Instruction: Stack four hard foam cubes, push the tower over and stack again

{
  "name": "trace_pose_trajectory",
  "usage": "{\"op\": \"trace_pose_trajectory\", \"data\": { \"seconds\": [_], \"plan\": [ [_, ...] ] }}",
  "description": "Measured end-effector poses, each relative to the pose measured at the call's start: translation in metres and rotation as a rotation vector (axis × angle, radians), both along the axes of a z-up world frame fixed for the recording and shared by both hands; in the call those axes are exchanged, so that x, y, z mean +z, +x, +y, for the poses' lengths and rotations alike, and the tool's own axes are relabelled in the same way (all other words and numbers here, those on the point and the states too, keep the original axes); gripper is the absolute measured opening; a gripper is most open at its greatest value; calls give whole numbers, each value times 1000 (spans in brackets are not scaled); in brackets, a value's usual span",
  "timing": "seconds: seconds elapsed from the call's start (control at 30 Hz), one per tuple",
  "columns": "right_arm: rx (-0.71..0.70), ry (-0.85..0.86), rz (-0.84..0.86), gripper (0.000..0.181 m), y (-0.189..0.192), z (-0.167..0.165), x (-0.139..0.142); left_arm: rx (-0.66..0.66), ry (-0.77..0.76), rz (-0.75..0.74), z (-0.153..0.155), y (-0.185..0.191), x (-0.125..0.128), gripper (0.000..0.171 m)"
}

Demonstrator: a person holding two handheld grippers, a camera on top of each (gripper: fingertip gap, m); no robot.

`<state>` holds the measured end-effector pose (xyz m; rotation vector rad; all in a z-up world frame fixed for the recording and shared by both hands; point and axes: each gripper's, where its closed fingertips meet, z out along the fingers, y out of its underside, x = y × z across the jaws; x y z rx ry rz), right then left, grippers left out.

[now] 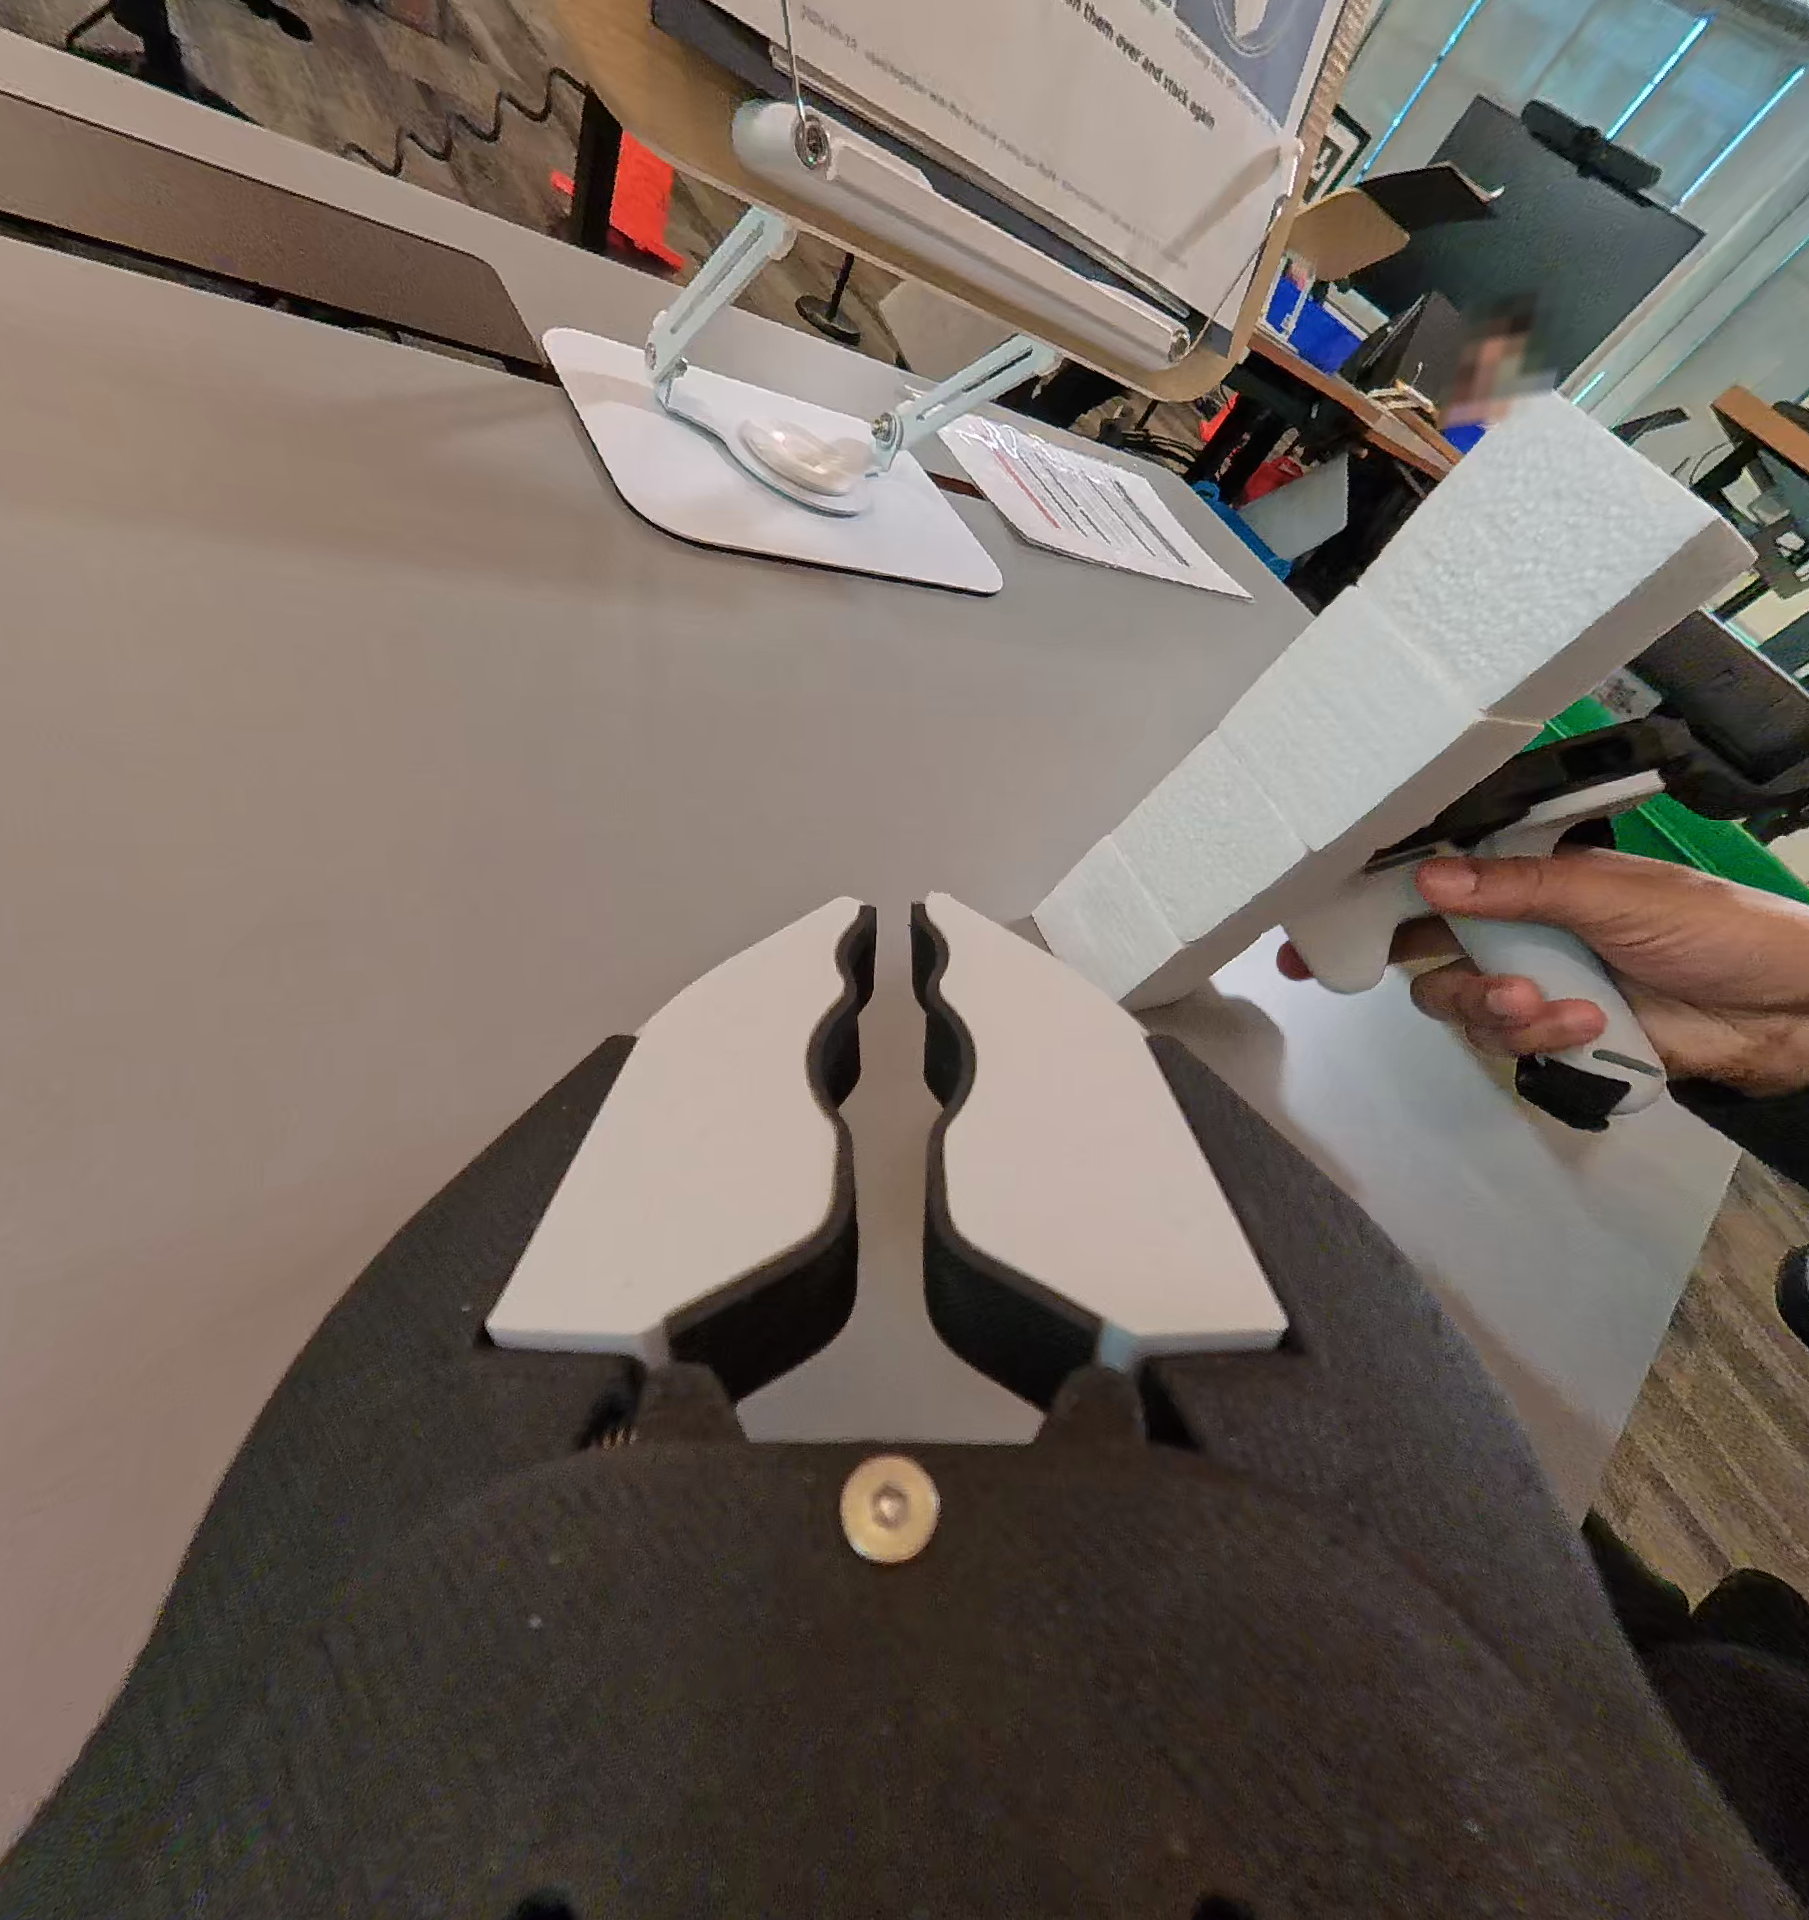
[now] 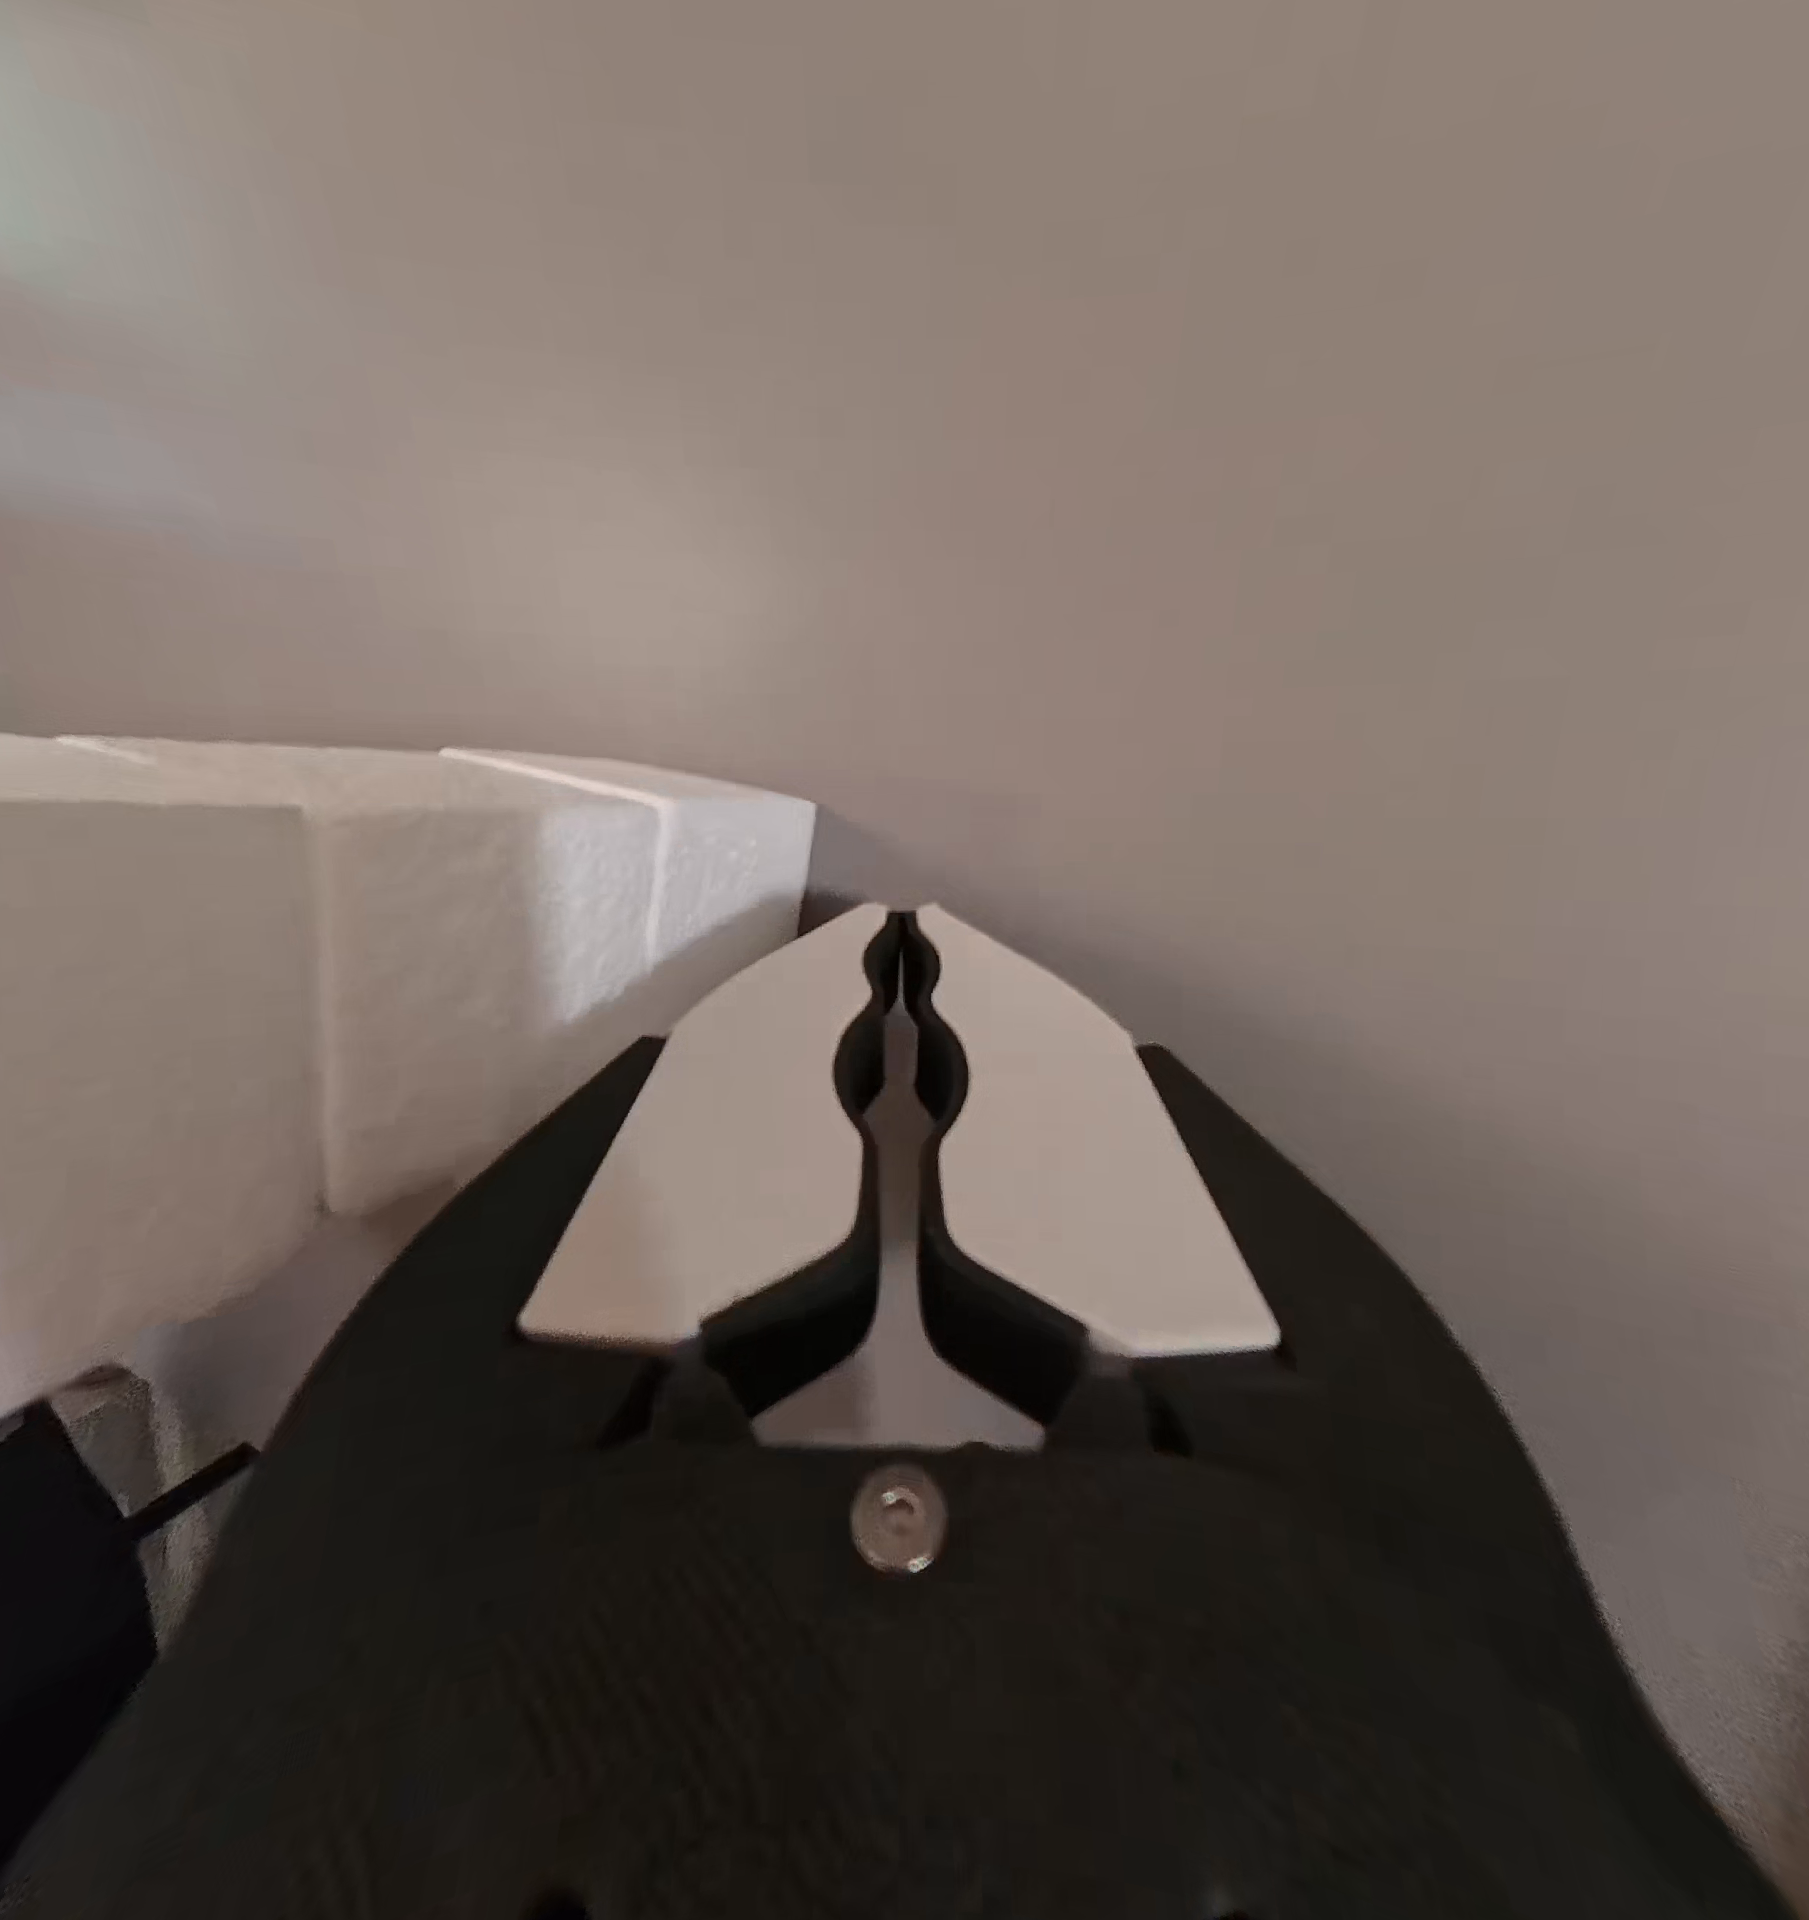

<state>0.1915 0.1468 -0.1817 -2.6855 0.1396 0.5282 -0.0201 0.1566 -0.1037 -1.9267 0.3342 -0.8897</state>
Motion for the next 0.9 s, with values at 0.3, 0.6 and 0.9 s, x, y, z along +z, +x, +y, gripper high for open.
{"op": "trace_pose_trajectory", "data": {
  "seconds": [0.3,0.6,0.9],
  "plan": [
    [12,-57,25,0,-18,-6,-9,6,61,117,-2,3,-2,6],
    [22,-72,31,0,-23,-7,-11,33,64,98,1,-3,3,5],
    [54,-59,28,0,-33,0,-2,74,94,97,4,-11,10,4]
  ]
}}
